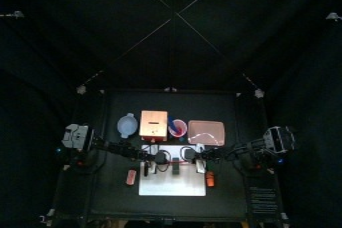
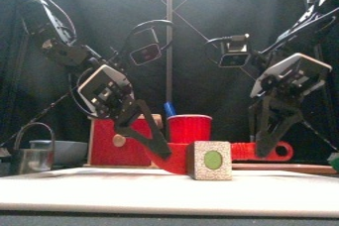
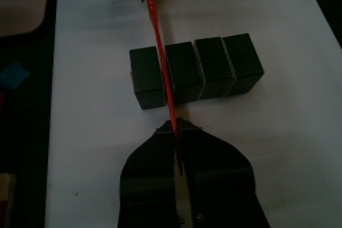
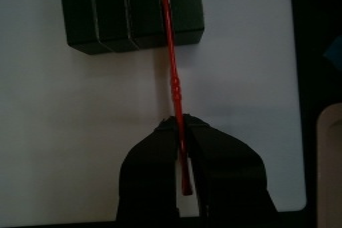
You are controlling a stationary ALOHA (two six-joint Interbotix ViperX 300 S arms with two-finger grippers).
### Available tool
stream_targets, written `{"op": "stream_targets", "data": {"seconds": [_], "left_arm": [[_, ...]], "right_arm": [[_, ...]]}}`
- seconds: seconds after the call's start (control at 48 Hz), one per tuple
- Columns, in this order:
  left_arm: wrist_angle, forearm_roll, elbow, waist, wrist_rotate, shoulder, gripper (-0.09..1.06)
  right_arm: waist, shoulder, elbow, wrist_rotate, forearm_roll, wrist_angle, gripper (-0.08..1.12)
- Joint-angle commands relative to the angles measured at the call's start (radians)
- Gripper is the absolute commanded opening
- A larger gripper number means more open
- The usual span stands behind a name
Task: Place sushi on board then cut the sushi with the knife then place the pieces on the plate
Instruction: Cut the sushi into 4 pieces
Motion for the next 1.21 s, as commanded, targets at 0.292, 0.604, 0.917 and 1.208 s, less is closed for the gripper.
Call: {"op": "stream_targets", "data": {"seconds": [0.292,0.604,0.917,1.208], "left_arm": [[0.067,0.025,-0.051,0.026,0.005,-0.035,0.3],[0.064,0.049,-0.037,0.037,0.005,-0.121,0.3],[-0.015,0.048,0.003,-0.026,0.003,-0.179,0.3],[-0.023,0.043,0.0,-0.035,0.003,-0.17,0.3]], "right_arm": [[-0.058,0.008,-0.094,0.0,-0.094,0.032,0.33],[-0.038,-0.097,-0.104,0.0,-0.091,0.098,0.33],[0.087,-0.161,-0.091,0.014,-0.048,0.103,0.33],[0.095,-0.158,-0.077,0.018,-0.015,0.114,0.33]]}}
